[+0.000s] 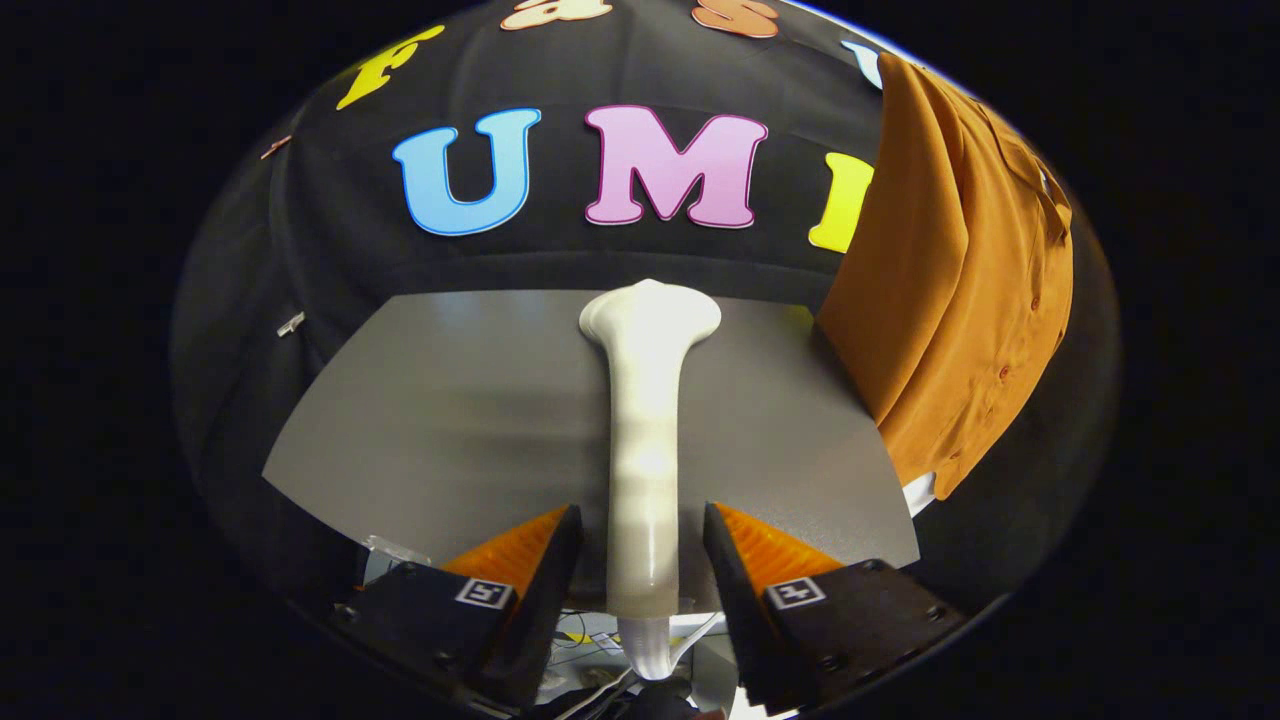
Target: Iron the clothes twice with a garment steamer, once on the left side and once on the right side.
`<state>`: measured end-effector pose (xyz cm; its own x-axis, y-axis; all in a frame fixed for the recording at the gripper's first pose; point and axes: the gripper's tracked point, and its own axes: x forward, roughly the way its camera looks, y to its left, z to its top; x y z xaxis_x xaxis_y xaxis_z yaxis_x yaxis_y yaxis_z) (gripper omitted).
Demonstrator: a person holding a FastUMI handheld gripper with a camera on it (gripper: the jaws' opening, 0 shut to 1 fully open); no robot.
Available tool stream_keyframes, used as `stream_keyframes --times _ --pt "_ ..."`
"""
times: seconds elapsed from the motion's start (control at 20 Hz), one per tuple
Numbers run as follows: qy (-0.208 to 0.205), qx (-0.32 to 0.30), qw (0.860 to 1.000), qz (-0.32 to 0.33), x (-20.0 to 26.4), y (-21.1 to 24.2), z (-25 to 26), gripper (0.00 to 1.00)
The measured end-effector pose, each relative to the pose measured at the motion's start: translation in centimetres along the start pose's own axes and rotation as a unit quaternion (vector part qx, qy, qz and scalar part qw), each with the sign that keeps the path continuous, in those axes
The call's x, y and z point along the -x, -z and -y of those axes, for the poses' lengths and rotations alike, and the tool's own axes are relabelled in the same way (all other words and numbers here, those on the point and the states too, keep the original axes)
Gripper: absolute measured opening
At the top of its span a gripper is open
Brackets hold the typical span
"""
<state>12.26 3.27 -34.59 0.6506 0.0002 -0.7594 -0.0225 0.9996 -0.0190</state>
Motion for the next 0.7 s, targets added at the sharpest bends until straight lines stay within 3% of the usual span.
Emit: stream_keyframes --times 0.1,0.2,0.45,0.7 --pt "0.003 -0.017 1.0 0.015 -0.1 -0.5 0.0 0.52" --pt "0.002 -0.017 0.999 0.038 -0.2 -0.9 0.3 0.37" --pt "-0.002 -0.031 0.993 0.114 2.2 -2.7 0.3 0.28" --pt "-0.007 -0.031 0.971 0.238 10.6 -6.8 1.1 0.28"
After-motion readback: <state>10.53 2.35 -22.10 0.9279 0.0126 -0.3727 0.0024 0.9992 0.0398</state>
